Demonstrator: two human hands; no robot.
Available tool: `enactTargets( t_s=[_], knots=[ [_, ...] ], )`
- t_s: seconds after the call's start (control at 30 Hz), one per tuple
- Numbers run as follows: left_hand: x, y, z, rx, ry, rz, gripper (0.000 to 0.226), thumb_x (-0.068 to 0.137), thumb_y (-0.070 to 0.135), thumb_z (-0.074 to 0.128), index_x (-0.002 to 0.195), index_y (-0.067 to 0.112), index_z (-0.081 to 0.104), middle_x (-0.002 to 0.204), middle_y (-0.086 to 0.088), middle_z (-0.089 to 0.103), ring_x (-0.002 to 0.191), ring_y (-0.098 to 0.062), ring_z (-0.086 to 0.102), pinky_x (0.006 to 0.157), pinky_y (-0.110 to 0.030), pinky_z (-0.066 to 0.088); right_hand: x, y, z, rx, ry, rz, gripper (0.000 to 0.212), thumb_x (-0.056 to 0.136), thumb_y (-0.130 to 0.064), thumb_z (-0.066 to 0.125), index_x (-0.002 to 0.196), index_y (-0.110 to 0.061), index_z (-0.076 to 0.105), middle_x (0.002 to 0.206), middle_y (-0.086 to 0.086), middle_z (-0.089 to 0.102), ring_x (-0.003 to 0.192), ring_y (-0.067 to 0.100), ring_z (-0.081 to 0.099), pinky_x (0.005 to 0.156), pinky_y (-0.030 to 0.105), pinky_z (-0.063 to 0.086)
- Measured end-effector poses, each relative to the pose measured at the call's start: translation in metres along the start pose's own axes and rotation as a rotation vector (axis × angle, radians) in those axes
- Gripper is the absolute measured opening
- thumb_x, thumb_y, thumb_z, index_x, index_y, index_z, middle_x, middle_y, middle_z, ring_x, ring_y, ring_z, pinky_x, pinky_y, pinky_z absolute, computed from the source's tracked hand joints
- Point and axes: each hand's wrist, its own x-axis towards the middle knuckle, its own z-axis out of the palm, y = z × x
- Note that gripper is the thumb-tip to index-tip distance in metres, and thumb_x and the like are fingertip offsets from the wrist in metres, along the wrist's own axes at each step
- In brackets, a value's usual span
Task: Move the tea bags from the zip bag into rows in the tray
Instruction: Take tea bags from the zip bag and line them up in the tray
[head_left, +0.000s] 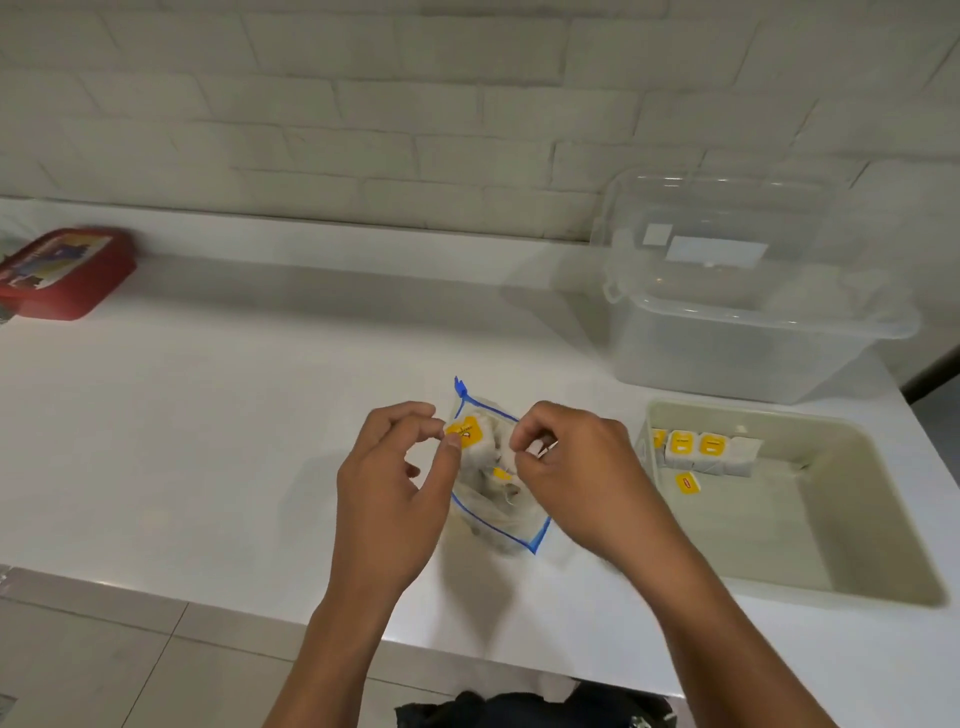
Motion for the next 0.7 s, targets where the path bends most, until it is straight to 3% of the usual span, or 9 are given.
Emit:
enactTargets(
  t_s=[0.17, 0.27, 0.33, 0.4, 0.5, 0.7],
  knots=[
    [-0.004, 0.031, 0.007, -0.125, -0.038, -0.002, 0.014, 0.095, 0.023, 0.065, 0.085, 0.031, 0.063, 0.079, 0.017, 0.068, 0.076, -0.01, 0.064, 0.061, -0.011, 0.044, -0.006, 0.015, -0.039, 0.421, -0.058, 0.12, 0.014, 0.086, -0.014, 0.061, 0.08, -0.023, 0.07, 0.065, -0.009, 0.061, 0.06, 0.017, 0.06, 0.062, 0.035, 0.054],
    [-0.009, 0.045, 0.022, -0.151, -0.086, 0.013, 0.011, 0.096, 0.023, 0.062, 0.086, 0.028, 0.062, 0.075, 0.014, 0.069, 0.071, -0.012, 0.062, 0.058, -0.012, 0.043, -0.012, 0.021, -0.06, 0.647, -0.085, 0.164, 0.018, 0.093, -0.002, 0.057, 0.084, -0.007, 0.072, 0.069, 0.004, 0.062, 0.06, 0.016, 0.059, 0.061, 0.029, 0.056],
    [-0.013, 0.053, 0.034, -0.165, -0.119, 0.017, 0.009, 0.097, 0.028, 0.06, 0.089, 0.027, 0.062, 0.076, 0.011, 0.069, 0.071, -0.015, 0.062, 0.058, -0.022, 0.047, -0.017, 0.029, -0.074, 0.73, -0.111, 0.165, 0.019, 0.094, 0.001, 0.054, 0.09, -0.001, 0.073, 0.067, 0.004, 0.063, 0.064, 0.017, 0.062, 0.066, 0.03, 0.059],
    [-0.016, 0.061, 0.047, -0.179, -0.144, 0.014, 0.008, 0.097, 0.029, 0.06, 0.09, 0.028, 0.061, 0.077, 0.011, 0.07, 0.072, -0.017, 0.063, 0.062, -0.028, 0.049, -0.019, 0.04, -0.087, 0.761, -0.136, 0.168, 0.024, 0.095, 0.003, 0.049, 0.096, 0.0, 0.073, 0.062, 0.0, 0.065, 0.069, 0.019, 0.065, 0.074, 0.034, 0.058],
    [-0.018, 0.073, 0.069, -0.175, -0.164, 0.013, 0.005, 0.098, 0.028, 0.06, 0.093, 0.03, 0.061, 0.078, 0.014, 0.07, 0.073, -0.015, 0.065, 0.065, -0.029, 0.051, -0.021, 0.061, -0.107, 0.746, -0.142, 0.167, 0.032, 0.094, 0.008, 0.045, 0.1, -0.004, 0.074, 0.073, 0.005, 0.072, 0.078, 0.022, 0.07, 0.08, 0.036, 0.058],
    [-0.019, 0.094, 0.118, -0.171, -0.206, 0.009, 0.015, 0.098, 0.027, 0.061, 0.106, 0.039, 0.063, 0.076, 0.014, 0.072, 0.067, -0.018, 0.064, 0.065, -0.031, 0.051, -0.018, 0.111, -0.137, 0.694, -0.051, 0.18, 0.017, 0.092, 0.002, 0.06, 0.096, -0.007, 0.074, 0.086, 0.016, 0.075, 0.073, 0.019, 0.067, 0.067, 0.033, 0.053]
  ],
)
